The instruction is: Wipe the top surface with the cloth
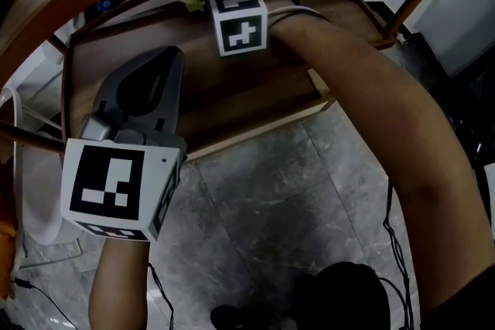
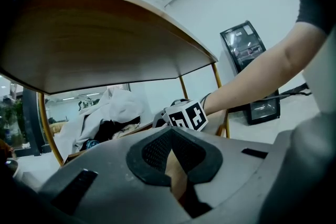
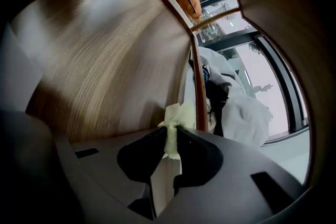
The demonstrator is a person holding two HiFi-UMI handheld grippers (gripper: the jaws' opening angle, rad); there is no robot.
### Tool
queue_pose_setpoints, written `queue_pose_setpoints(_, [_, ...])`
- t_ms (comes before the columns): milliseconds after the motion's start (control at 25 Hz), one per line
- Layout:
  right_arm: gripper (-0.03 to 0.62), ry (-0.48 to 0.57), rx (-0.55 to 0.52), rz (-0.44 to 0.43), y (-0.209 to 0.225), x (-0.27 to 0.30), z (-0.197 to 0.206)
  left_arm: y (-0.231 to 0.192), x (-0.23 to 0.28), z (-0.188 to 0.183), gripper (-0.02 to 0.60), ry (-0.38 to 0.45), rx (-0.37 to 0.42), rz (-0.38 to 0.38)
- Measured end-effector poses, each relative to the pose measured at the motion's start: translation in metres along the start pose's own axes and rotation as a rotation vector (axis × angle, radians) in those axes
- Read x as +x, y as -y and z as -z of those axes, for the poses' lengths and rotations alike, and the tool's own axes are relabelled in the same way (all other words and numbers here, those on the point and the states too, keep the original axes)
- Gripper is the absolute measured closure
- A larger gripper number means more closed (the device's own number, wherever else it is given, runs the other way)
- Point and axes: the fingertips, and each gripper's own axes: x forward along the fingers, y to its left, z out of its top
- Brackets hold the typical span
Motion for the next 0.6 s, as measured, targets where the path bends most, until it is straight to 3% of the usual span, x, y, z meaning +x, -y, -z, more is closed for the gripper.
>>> queue_pose_setpoints(600, [0.53, -0.176, 0.048, -0.008, -0.006, -0.039, 0.134, 0.055, 0.041, -0.026, 0.571, 0.013, 0.024, 0.079])
